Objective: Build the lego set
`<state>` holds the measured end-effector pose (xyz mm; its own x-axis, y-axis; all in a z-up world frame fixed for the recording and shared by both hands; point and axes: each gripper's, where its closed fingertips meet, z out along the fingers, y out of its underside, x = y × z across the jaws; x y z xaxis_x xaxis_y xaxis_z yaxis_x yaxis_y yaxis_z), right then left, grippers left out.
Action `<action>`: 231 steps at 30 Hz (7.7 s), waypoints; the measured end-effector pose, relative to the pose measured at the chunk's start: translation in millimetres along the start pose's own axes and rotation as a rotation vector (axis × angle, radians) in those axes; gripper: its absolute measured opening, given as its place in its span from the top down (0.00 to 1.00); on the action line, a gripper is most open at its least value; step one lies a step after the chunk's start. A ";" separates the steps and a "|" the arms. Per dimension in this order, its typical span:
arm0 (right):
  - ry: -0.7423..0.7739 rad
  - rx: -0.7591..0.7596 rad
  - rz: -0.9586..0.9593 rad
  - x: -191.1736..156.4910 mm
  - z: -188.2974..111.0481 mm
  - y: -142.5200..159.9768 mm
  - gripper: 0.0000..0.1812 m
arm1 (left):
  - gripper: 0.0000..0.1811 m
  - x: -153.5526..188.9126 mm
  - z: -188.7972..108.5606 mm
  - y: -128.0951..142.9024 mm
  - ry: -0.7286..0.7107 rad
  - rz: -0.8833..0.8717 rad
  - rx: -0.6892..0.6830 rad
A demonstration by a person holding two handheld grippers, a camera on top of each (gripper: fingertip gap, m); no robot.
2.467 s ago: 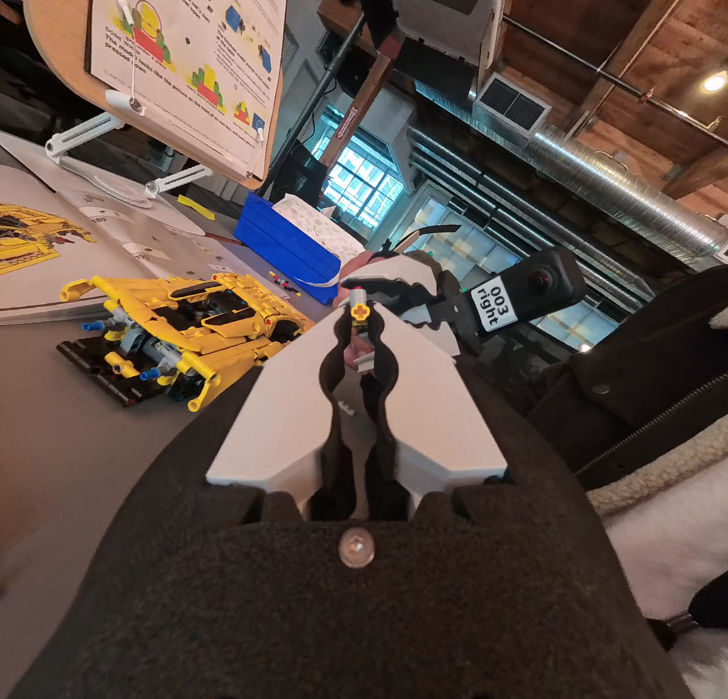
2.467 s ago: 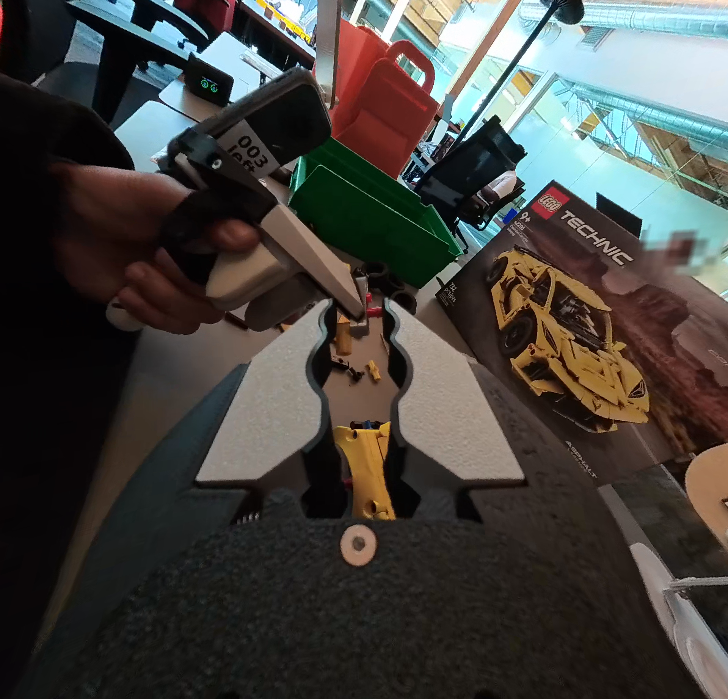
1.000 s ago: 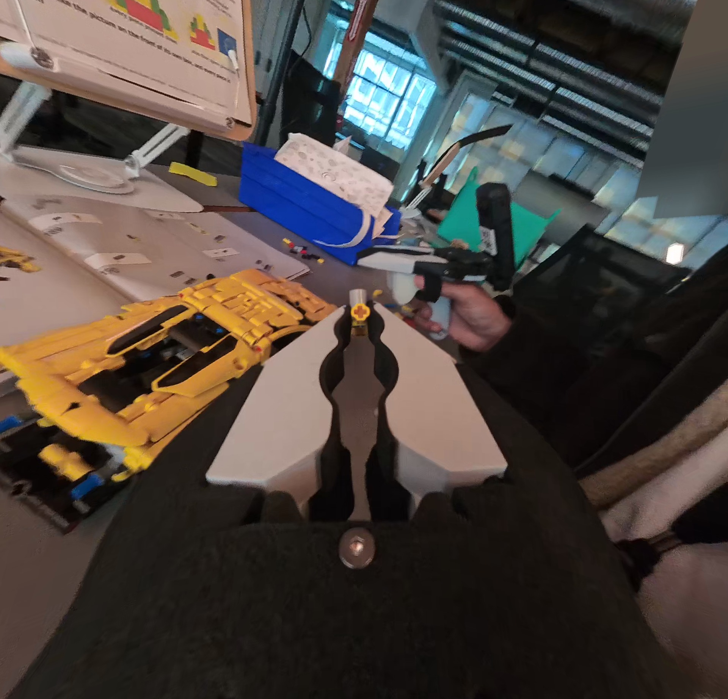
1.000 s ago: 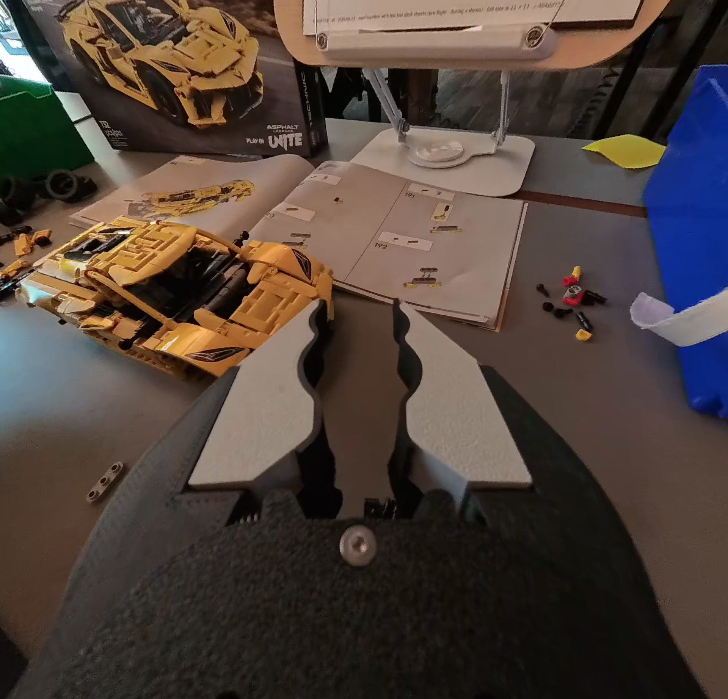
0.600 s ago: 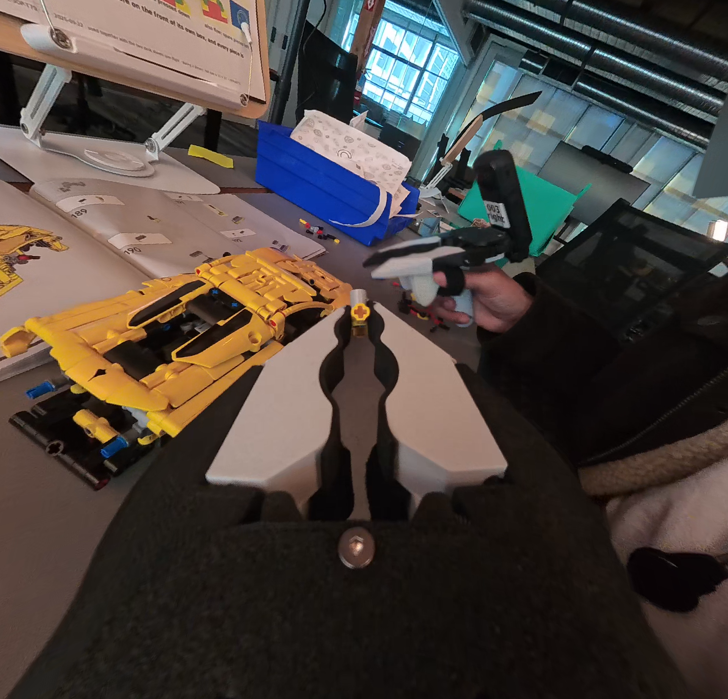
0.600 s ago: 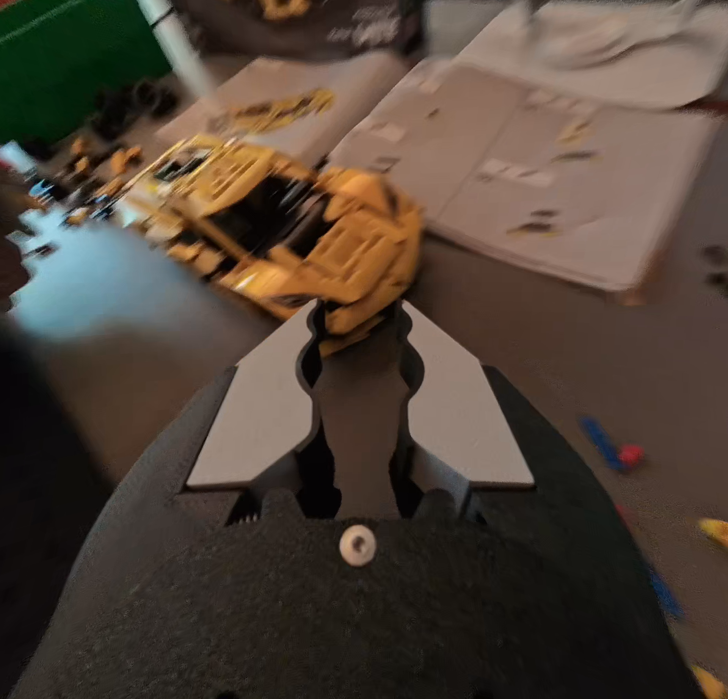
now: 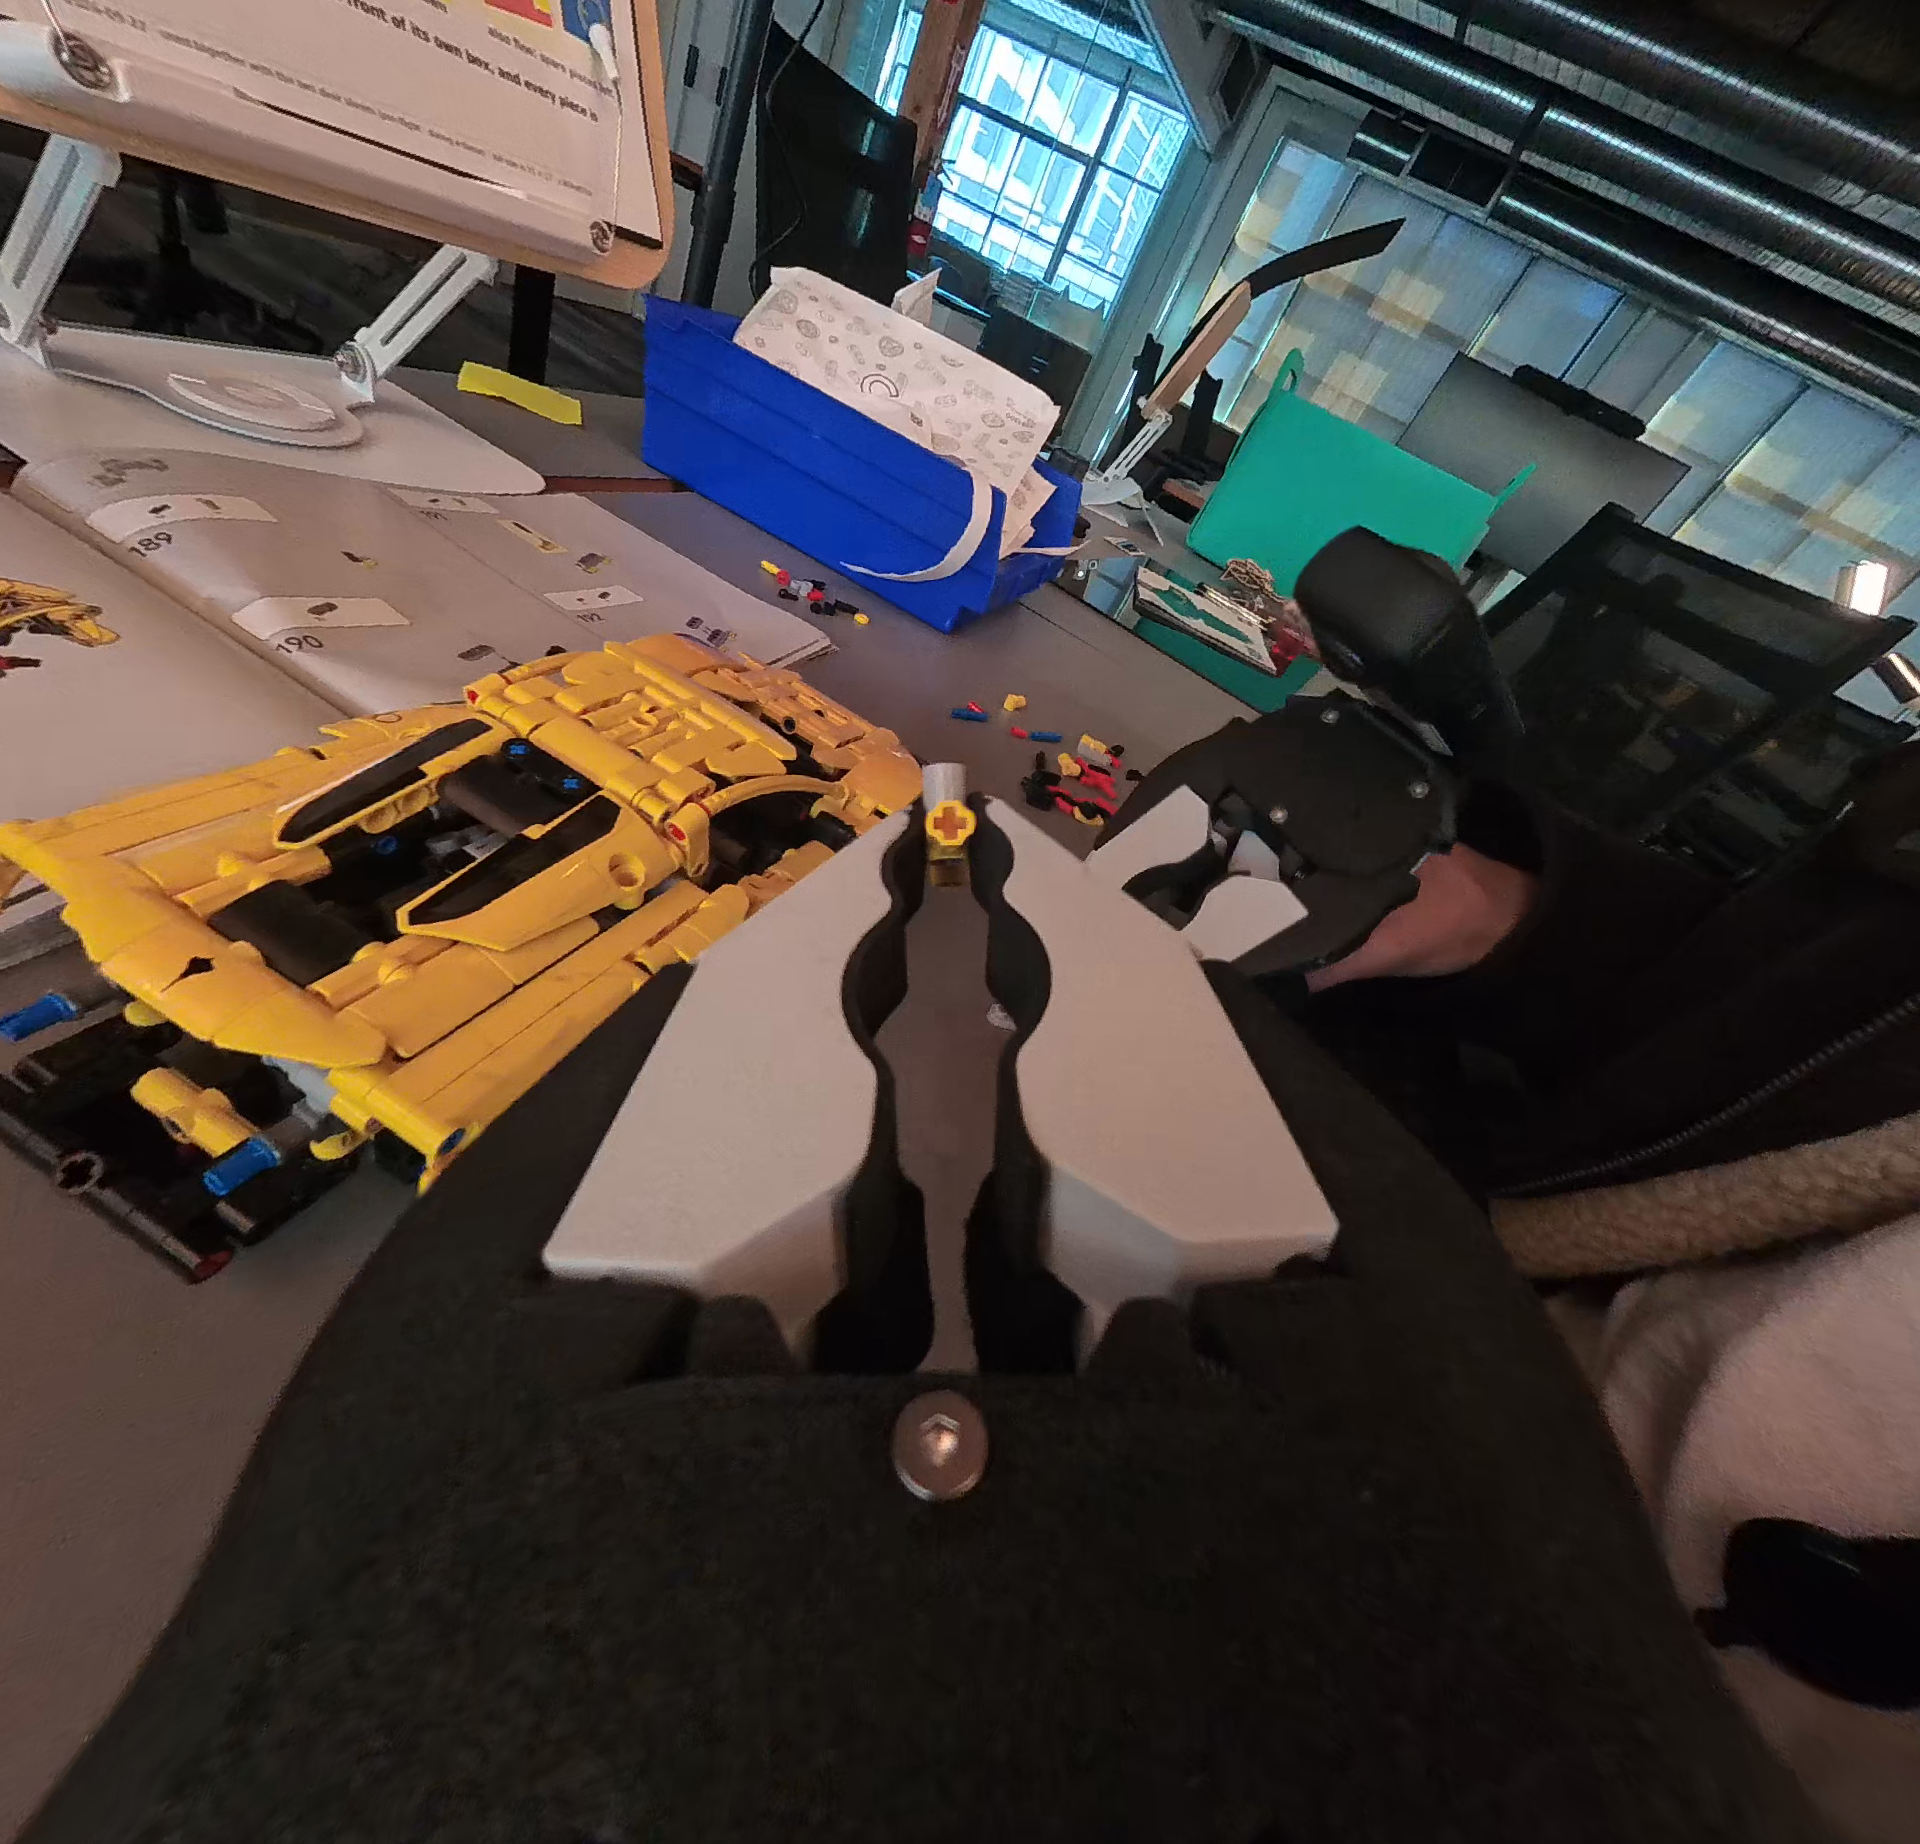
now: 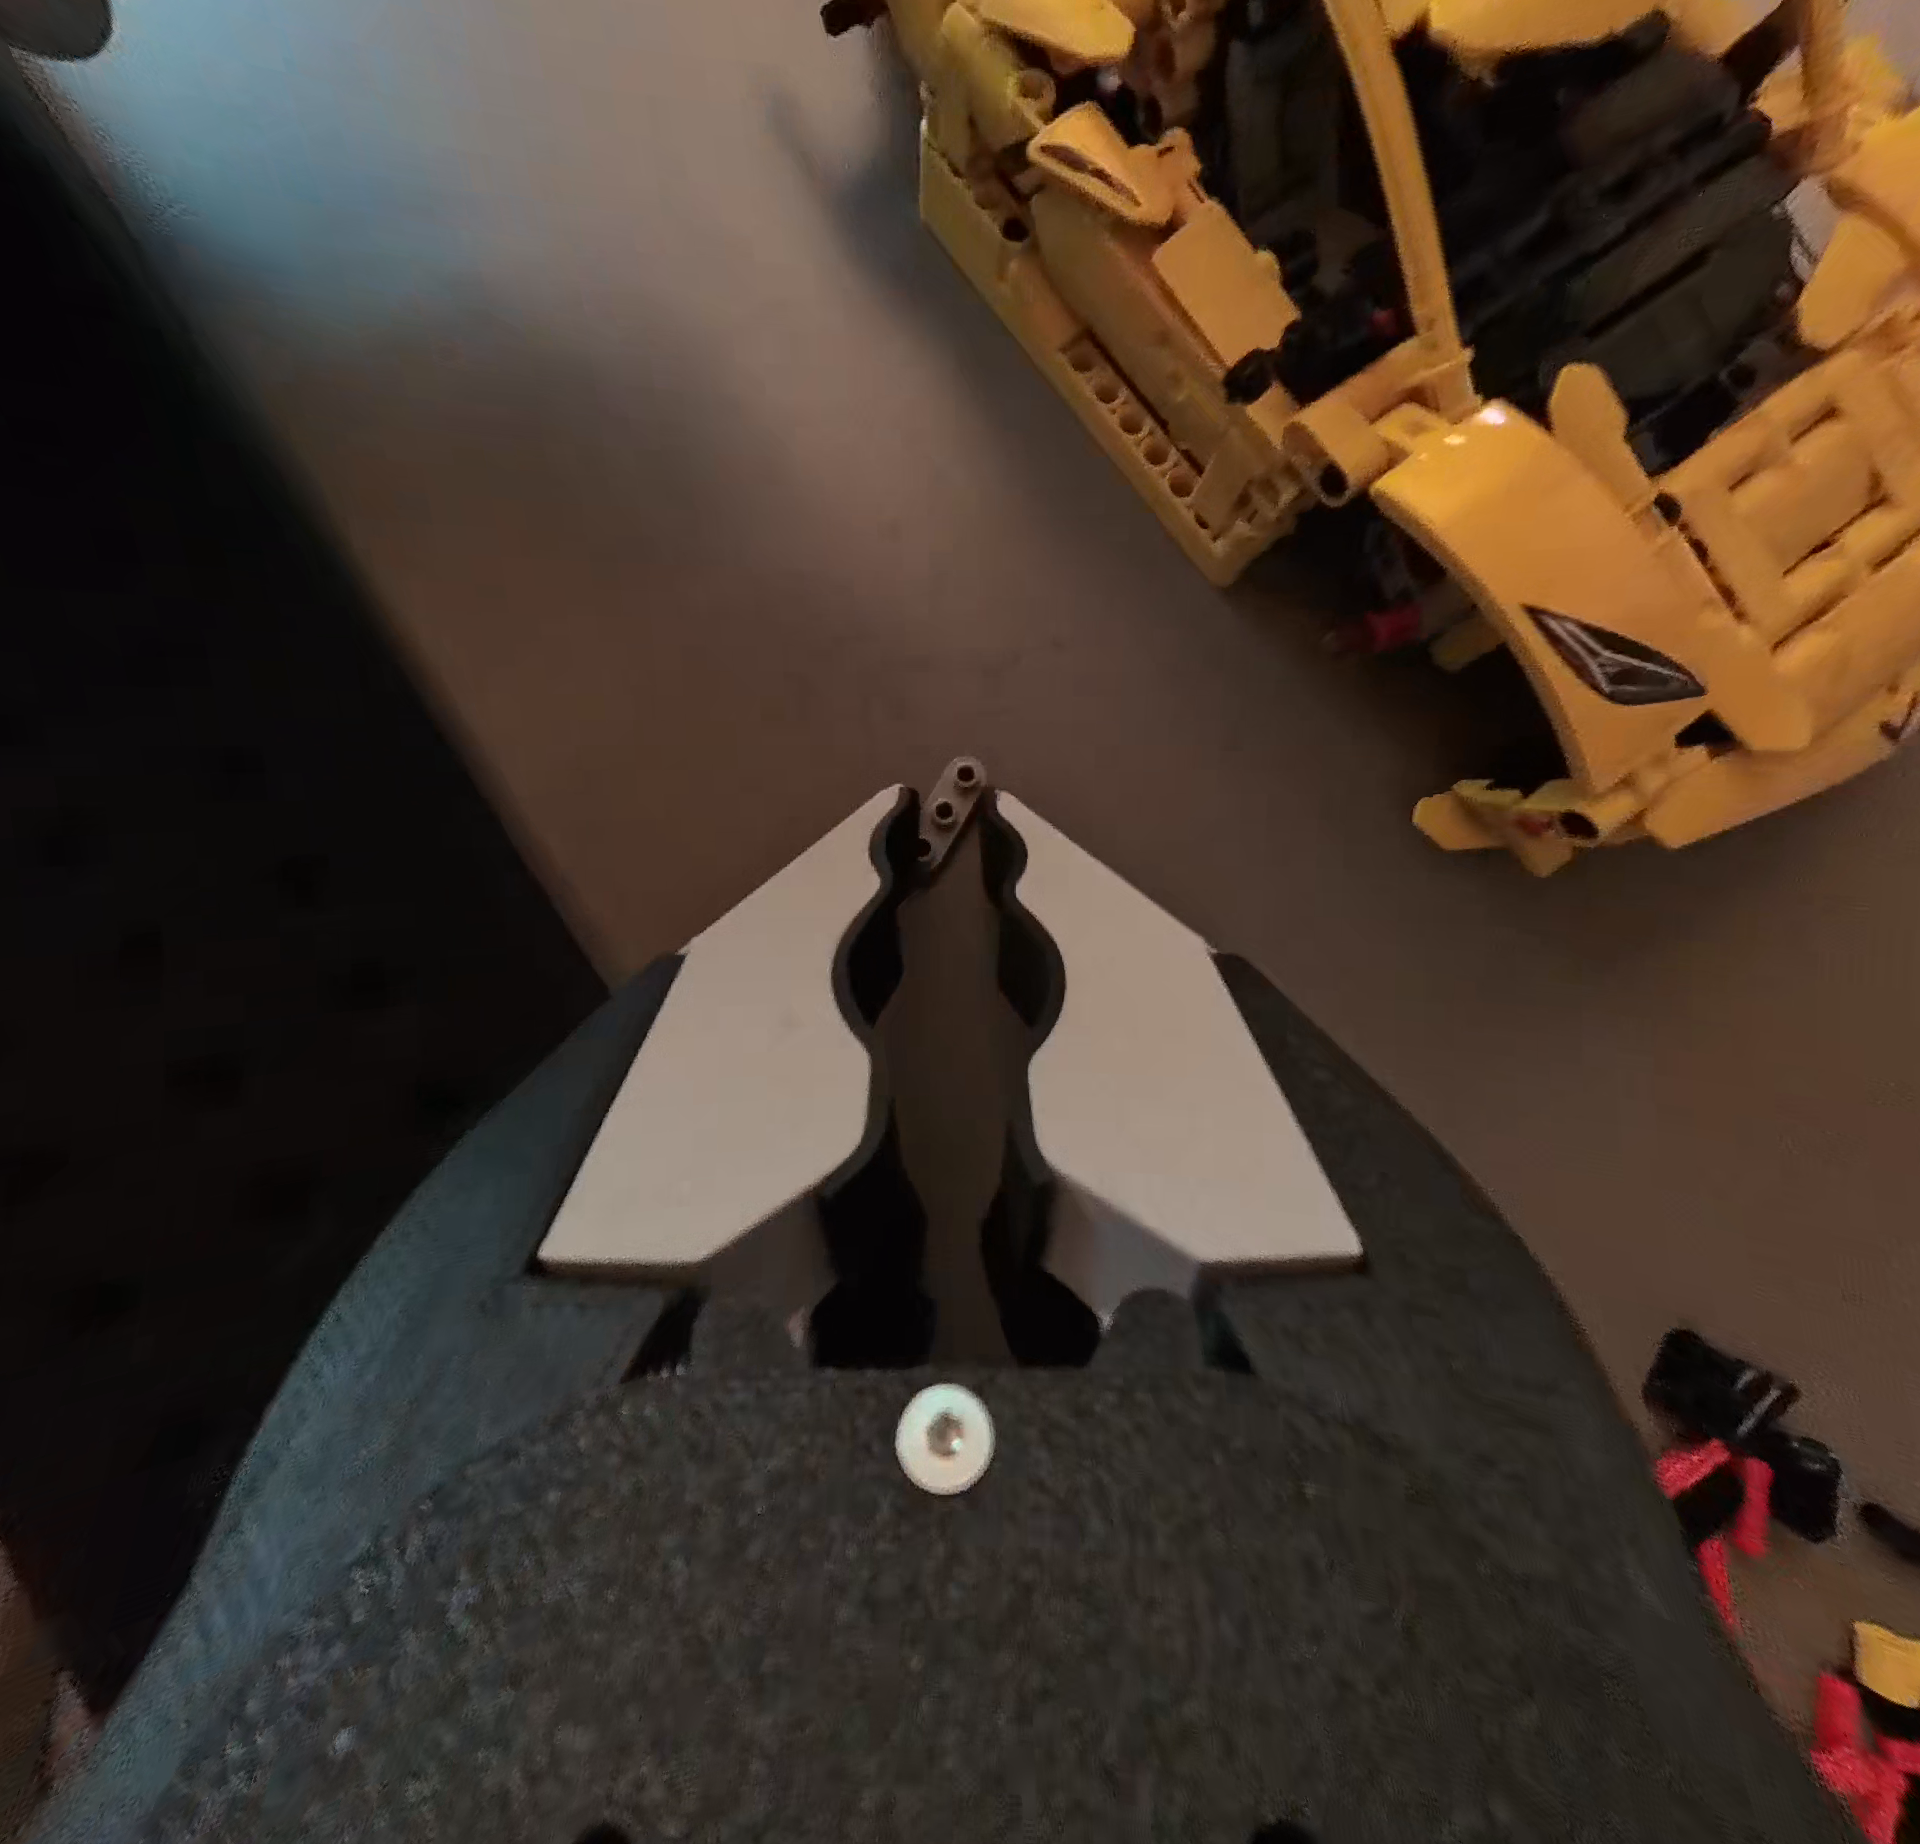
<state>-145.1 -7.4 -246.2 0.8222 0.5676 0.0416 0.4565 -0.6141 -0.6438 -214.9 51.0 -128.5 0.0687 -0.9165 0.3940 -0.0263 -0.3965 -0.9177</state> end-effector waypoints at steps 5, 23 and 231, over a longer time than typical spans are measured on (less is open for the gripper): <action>-0.040 0.018 -0.020 0.0 0.3 -0.9 0.96 | 0.96 10.3 -0.5 -2.2 0.066 -0.024 0.016; -0.700 0.788 0.167 -21.6 -89.7 -129.9 0.97 | 0.96 49.9 0.4 1.0 0.297 -0.049 -0.005; 0.041 -0.208 0.899 269.7 -24.1 22.4 0.92 | 0.87 -160.8 52.8 -81.6 -0.343 0.178 -0.117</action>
<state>95.1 118.7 -231.0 0.9066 -0.1877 -0.3779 -0.3107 -0.9029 -0.2970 -171.1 233.6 -119.6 0.3808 -0.9086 0.1717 -0.1801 -0.2550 -0.9500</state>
